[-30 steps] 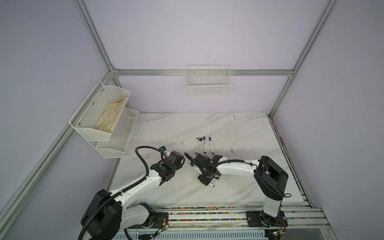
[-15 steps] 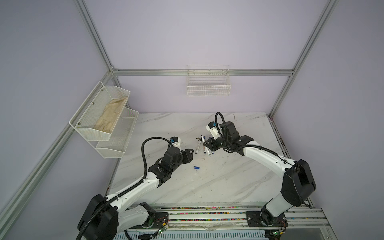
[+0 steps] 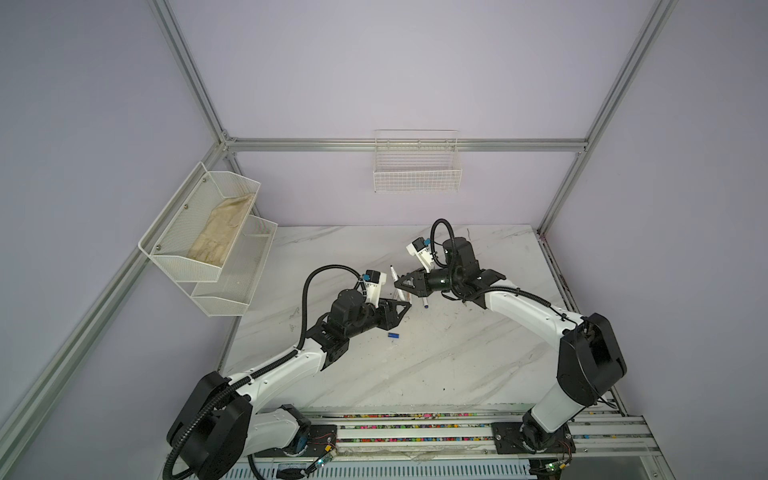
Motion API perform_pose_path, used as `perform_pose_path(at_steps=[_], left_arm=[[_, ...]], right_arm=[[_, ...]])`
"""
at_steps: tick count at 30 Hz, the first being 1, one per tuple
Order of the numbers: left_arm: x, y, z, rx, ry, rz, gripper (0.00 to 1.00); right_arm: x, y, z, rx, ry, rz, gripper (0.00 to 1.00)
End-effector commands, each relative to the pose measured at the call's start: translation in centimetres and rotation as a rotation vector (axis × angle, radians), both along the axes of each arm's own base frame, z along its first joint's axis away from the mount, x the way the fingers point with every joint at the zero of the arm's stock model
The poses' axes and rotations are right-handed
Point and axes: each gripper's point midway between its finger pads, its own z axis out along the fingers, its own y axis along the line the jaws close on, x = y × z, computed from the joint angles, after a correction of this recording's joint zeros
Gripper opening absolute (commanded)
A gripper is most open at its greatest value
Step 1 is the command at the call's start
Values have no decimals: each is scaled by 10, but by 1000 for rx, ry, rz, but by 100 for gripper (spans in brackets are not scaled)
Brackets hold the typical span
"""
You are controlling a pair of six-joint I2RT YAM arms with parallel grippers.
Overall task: Insert the pens into the pen caps
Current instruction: 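Close the left gripper on the upright marker held by the right gripper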
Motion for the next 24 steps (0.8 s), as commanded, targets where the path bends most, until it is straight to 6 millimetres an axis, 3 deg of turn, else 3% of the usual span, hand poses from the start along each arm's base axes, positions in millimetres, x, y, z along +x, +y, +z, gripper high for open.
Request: perform_pose_path(at_steps=[1,11,16,20,21,24], left_arm=[[10,-13,61,-92,-160,-30,51],[18,-20,73,-123,-180,-36,35],[19,-19,85,-155,-209,-29,14],[22,-10,80,-114,-196,27,0],[25,-4,76,-100,-190,59,0],[39,29,52,-16,-123,264,0]], right_arm=[[-12,-2,21,69,-16,40,0],[-17,-7,21,77,-2,55,0],[-18,-9,15,70,10,45,0],[-15,-12,15,54,-5,17,0],[-12,-15,11,29,-11,-11,6],[-4,-21,-6,-62,-22,-74,38]])
